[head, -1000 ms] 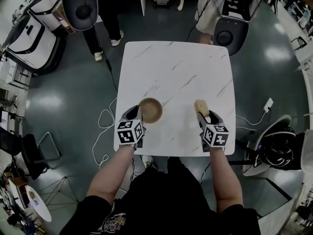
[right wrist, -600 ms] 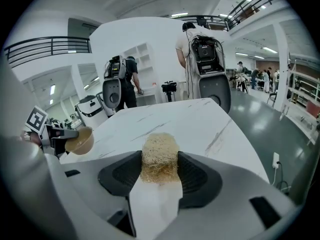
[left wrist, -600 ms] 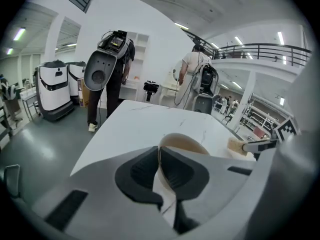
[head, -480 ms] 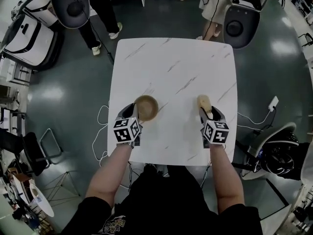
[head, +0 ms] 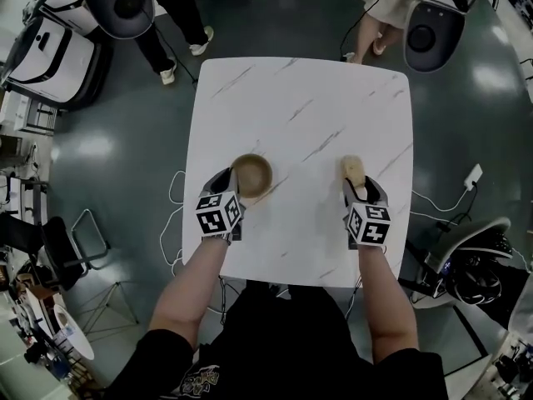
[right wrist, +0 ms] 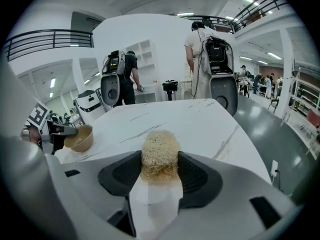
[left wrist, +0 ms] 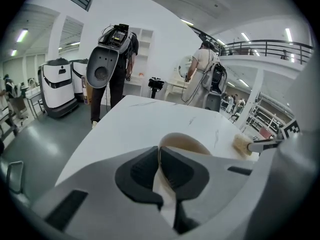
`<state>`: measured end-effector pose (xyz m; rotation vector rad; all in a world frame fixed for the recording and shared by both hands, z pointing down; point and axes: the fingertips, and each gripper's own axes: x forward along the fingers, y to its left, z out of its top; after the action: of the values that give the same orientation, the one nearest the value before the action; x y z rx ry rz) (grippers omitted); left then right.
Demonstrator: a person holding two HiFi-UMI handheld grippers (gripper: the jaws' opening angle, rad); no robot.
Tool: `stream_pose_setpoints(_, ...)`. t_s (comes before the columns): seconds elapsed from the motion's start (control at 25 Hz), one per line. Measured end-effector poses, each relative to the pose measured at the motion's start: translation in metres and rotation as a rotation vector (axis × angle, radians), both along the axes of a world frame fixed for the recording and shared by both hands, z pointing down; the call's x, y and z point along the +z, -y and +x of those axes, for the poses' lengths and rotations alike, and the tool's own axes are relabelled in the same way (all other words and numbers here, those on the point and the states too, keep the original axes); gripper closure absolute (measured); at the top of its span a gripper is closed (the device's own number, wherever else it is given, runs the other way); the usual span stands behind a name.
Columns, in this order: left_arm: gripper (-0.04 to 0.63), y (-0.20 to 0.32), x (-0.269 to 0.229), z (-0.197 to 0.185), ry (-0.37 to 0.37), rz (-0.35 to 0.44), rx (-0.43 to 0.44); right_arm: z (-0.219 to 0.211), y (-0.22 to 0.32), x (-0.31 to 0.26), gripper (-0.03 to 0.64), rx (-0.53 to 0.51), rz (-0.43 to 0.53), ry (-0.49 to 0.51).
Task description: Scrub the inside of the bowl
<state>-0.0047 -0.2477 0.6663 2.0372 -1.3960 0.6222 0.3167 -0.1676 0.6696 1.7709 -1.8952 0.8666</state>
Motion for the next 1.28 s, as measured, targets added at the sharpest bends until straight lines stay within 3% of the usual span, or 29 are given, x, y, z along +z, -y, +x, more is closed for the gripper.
stream_pose_setpoints(0.56, 0.564, 0.010, 0.009, 0.001, 0.015, 0.006, 0.043, -0.015, -0.003, 0.010, 0.373, -0.053, -0.033, -0.028)
stream_pose_setpoints(0.68, 0.485, 0.011, 0.007, 0.001, 0.010, 0.017, 0.061, -0.019, -0.003, 0.007, 0.357, -0.064, -0.020, -0.034)
stream_pose_setpoints(0.96, 0.483, 0.009, -0.016, -0.014, 0.001, 0.079, 0.052, -0.019, -0.007, -0.022, 0.348, -0.071, 0.059, -0.092)
stream_pose_setpoints(1.2, 0.494, -0.014, -0.042, -0.030, -0.017, 0.101, 0.058, -0.024, -0.019, -0.056, 0.350, -0.008, 0.111, 0.052)
stream_pose_setpoints(1.28, 0.549, -0.025, -0.055, -0.033, -0.023, 0.113, 0.073, -0.030, -0.027, -0.068, 0.378, 0.003, 0.126, 0.073)
